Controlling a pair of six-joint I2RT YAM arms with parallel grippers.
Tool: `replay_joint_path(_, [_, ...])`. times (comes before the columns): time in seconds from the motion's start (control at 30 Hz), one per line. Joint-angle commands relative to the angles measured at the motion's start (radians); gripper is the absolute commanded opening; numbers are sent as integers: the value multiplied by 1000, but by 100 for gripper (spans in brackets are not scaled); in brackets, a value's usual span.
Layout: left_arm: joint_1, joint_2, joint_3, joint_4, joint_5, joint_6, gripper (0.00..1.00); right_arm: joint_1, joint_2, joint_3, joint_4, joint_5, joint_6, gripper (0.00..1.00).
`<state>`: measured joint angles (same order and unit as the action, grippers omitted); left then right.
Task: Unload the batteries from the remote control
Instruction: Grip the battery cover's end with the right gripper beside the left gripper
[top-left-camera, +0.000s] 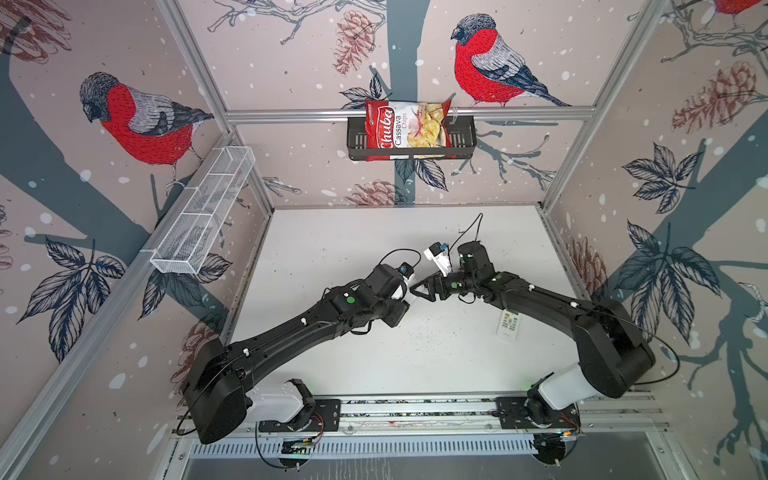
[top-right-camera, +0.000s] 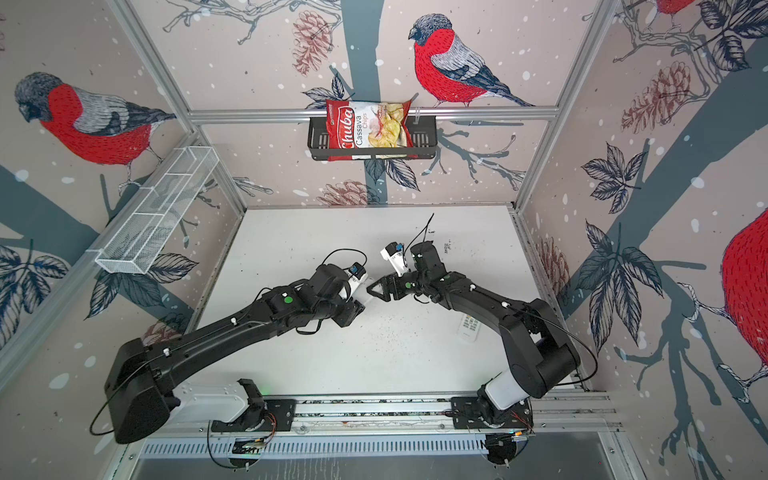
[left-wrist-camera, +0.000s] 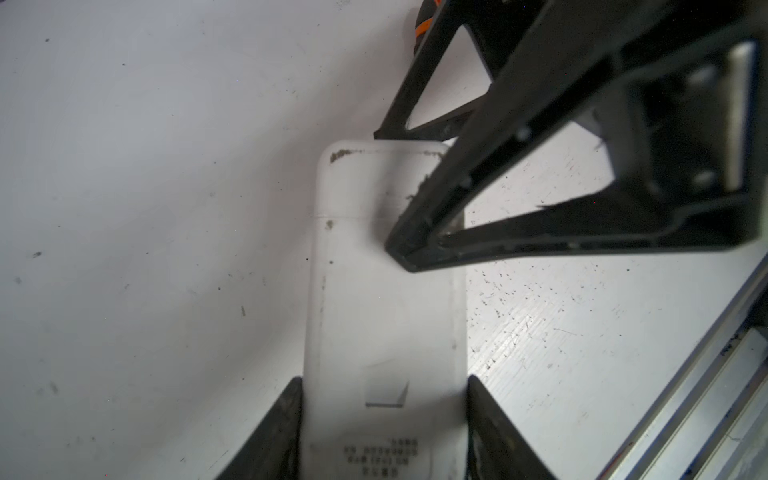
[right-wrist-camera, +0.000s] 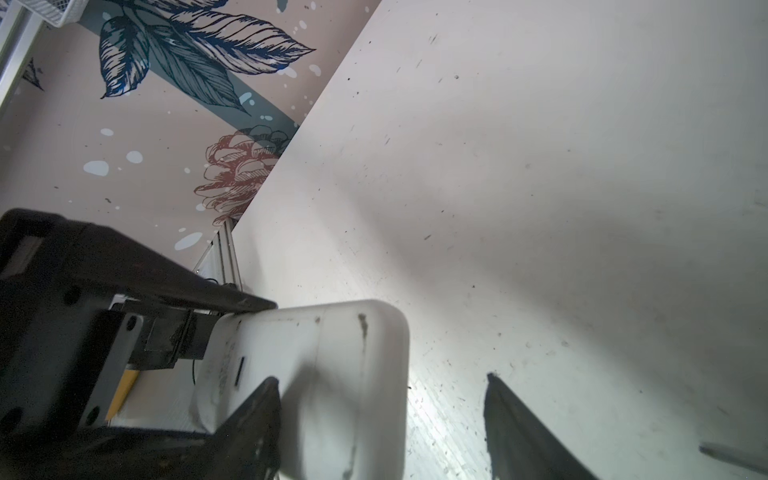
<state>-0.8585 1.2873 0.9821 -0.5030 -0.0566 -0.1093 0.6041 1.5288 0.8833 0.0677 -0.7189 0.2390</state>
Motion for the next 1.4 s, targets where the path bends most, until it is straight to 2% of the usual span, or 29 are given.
replay_joint_path(0.0, [-2,-18,10,-33,-9,30,43,24,-9,8,-2,-42,-15,75])
replay_joint_path(0.3, [-9,-16,24,-21,23,55,42,42,9,25,-3,-46,-13,70])
replay_joint_path(0.47, [-17,-16,43,-30,-2,65,42,52,28,38,-15,-52,-20,59])
replay_joint_path(0.6, [-17,-52,-3,12,4,66,42,54,30,38,-14,-47,-21,52])
replay_joint_path(0.9, [-17,-124,-63,44,-21,56,41,54,39,43,-25,6,-18,44])
replay_joint_path(1.17, [-18,-123,-65,44,-29,54,41,46,44,45,-26,18,-11,35])
replay_joint_path(1.23, [-17,-119,-63,43,-35,54,41,46,41,43,-24,9,-11,37])
replay_joint_path(1.3, [-16,-123,-64,44,-38,54,41,49,35,42,-22,-5,-13,53])
replay_joint_path(1.37, [-18,-123,-65,46,-42,54,41,55,32,40,-21,-9,-18,62])
